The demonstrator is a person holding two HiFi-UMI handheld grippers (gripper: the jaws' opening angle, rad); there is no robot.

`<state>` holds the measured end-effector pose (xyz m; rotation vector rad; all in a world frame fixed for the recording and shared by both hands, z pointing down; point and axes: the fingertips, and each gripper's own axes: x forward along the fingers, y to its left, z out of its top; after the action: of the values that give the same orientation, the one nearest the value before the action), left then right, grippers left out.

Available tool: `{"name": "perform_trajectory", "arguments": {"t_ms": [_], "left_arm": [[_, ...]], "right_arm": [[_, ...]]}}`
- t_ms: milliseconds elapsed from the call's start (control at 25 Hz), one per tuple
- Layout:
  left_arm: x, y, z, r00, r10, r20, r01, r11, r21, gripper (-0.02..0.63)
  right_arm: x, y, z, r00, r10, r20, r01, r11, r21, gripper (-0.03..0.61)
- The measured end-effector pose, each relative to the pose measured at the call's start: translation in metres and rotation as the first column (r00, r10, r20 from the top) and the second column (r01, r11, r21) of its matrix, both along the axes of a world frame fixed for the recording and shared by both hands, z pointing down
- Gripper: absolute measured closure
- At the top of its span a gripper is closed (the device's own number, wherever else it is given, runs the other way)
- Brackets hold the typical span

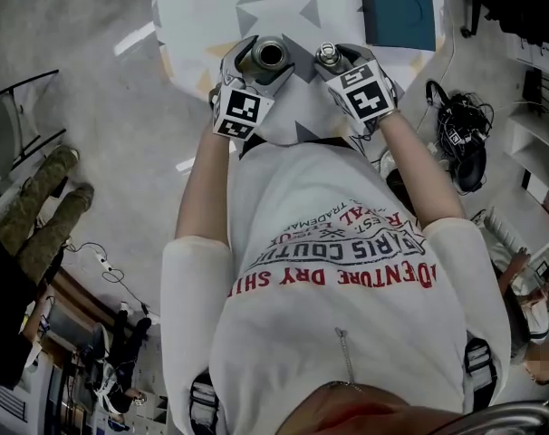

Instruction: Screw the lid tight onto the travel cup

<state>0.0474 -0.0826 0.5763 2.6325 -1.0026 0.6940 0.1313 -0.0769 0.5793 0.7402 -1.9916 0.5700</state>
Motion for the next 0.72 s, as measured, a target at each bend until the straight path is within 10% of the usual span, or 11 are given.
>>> {"name": "perform_trajectory", "arguments": {"t_ms": [720], "left_arm": [[0.004, 0.006, 0.004, 0.981, 0.193, 0.030, -0.192, 0.980, -0.043, 0.232]], "right_arm": [[-0.071, -0.008, -0.113, 0.965, -0.235, 0.121, 0.217, 0.966, 0.140, 0.337]]}}
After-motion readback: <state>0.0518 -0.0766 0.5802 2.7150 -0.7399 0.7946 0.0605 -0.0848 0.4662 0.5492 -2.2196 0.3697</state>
